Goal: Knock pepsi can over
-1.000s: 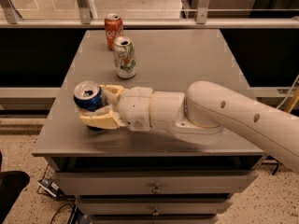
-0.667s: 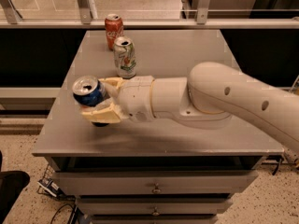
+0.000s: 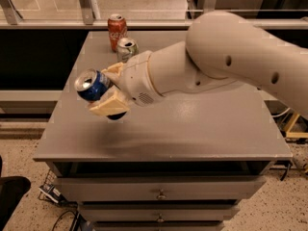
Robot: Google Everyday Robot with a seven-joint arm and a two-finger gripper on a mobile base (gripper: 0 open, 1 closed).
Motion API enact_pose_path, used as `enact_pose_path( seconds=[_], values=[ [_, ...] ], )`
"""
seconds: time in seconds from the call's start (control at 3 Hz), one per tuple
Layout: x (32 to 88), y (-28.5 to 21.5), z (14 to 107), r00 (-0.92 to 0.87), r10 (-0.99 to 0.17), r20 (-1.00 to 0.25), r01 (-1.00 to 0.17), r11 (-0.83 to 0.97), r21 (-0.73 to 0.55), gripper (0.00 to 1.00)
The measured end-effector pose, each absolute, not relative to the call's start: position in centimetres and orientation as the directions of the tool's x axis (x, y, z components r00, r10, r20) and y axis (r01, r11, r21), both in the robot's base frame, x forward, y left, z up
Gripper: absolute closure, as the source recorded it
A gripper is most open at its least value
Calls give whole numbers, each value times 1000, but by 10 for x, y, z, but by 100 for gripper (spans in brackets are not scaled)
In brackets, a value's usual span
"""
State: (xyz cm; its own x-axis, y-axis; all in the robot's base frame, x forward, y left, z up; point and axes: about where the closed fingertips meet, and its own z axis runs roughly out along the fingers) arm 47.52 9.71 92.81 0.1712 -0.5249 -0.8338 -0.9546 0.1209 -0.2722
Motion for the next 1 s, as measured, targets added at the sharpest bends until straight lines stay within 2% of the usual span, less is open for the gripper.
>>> enact_pose_path(
  seconds=[0.33,0.67,1.0],
  values=[
    [470,111,931,192,-627,-755,-961,35,-274,100],
    [461,128,918,251,-726,-641,-961,-106,-256,100],
    [462,123,896,325,-807,-493,-941,-225,-252,100]
  ],
)
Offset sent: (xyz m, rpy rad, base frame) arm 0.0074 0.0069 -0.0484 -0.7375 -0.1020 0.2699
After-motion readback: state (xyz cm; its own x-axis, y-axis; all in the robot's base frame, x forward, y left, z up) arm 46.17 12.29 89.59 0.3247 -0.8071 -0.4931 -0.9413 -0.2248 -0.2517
